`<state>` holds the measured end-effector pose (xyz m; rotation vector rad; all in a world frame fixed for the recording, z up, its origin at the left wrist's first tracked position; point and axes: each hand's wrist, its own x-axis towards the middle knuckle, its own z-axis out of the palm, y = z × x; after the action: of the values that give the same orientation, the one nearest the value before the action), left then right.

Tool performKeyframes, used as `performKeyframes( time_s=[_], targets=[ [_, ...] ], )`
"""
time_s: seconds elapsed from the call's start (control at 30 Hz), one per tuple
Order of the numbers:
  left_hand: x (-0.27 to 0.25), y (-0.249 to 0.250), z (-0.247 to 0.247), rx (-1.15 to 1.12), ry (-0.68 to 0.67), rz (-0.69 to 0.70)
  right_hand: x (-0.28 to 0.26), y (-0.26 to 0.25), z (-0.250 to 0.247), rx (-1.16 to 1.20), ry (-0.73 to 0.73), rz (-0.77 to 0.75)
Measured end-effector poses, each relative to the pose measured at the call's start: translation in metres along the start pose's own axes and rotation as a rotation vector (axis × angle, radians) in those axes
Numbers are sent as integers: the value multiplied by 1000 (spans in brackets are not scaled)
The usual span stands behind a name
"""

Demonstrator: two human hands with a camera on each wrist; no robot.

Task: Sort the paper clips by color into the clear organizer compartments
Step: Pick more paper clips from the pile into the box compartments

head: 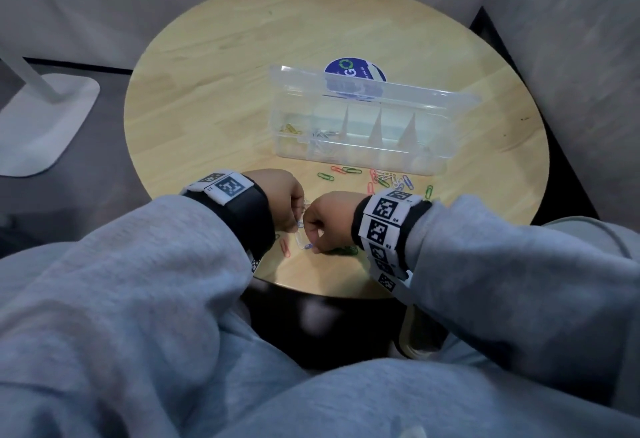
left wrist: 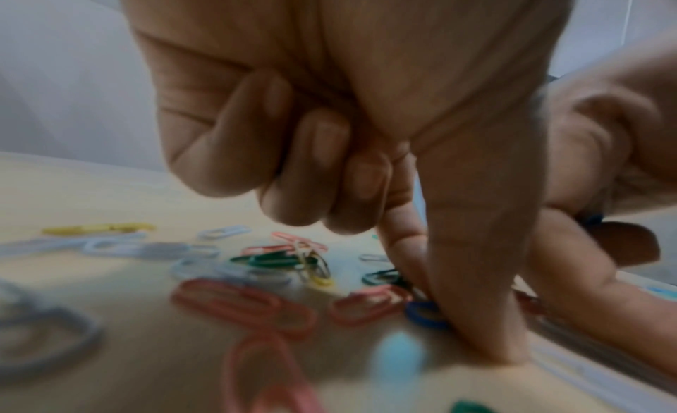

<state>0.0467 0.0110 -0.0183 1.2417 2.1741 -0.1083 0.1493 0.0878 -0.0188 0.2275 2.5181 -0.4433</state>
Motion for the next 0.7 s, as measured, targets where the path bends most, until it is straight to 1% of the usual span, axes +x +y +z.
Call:
performKeyframes(
  time_s=[0.1,0.17,0.27,0.37,0.47,0.6,0.7],
  targets=[
    [-3,2,1,-14,8,-7,-2,7,-2,10,-10,14],
    [-3,-1,2,-91,-24,-3,-5,16,-8,111,9,52],
    [-5,-7,-5,-351,-44,-13,-15,34,-22,350,148,159],
    [-5,-10,-19,-507,-7,8,-25,57,-39,569,284,318],
    [-2,-7,-29,-760,37,-28,-32,75,-56,753,418,444],
    [2,-4,-34,-985,84,-79,-22,85,-74,992,545,502],
    [7,1,-37,-1049,126,-95,-4,89,-79,1002,579,518]
  ],
)
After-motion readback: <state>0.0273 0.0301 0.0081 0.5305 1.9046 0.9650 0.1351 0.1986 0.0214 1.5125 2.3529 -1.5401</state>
